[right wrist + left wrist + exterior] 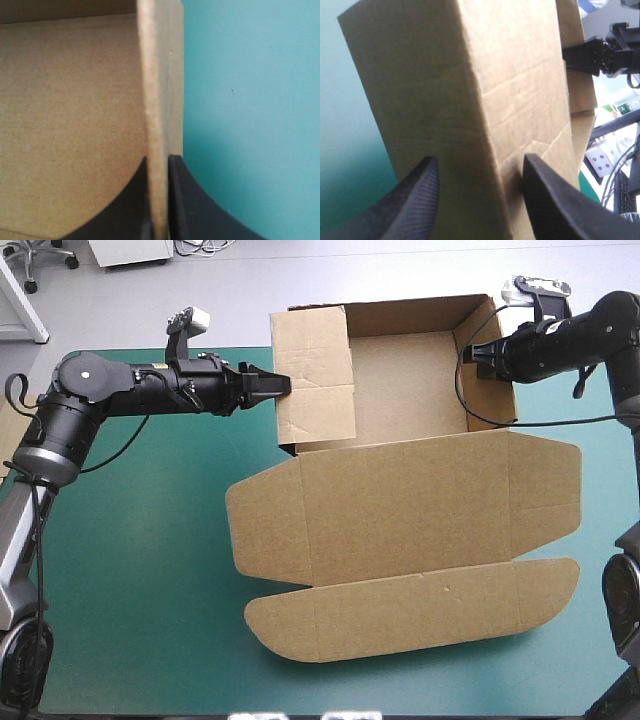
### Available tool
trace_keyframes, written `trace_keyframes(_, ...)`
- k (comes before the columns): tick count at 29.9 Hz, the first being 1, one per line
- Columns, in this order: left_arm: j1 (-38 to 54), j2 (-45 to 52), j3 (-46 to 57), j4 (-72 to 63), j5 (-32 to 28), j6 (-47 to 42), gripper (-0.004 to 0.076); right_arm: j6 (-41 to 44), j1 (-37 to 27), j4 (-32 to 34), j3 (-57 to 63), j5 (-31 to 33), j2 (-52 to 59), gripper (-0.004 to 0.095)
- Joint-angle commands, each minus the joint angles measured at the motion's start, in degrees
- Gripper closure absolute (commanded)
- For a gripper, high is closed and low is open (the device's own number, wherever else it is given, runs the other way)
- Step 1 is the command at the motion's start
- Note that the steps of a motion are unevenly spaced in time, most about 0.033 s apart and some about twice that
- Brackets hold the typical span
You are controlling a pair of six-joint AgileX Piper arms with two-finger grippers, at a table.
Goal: Fold the box
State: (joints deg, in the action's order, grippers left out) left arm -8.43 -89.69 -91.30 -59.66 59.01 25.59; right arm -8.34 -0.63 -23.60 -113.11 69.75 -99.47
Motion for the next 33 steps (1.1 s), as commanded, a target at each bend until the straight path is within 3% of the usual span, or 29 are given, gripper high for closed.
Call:
trace_keyframes(1,-0.36,1.94,-2.56,-0.72,-1.28,-1.61,0.0359,1.61,0.23,-6.57,-1.75,-2.71,2.85,0.0919)
trace_keyframes(10,-1.92,1.94,-4.55,1.22,1.21,-2.77,0.0365,1.50,0.23,-5.77,-1.75,-2.71,2.85,0.0919)
trace_keyframes(18,-1.92,2.05,-17.72,9.48,6.20,-3.41,0.0365,1.10,0.23,-5.77,-1.75,-2.71,2.85,0.0919)
trace_keyframes(26,-1.92,2.37,-22.42,3.57,6.60,-3.42,0.0372,0.97,0.23,-5.66,-1.75,-2.71,2.85,0.0920)
trace_keyframes(33,-1.92,5.72,-22.52,12.80,4.55,-1.71,0.0379,0.80,0.23,-4.94,-1.75,-2.60,2.85,0.0919)
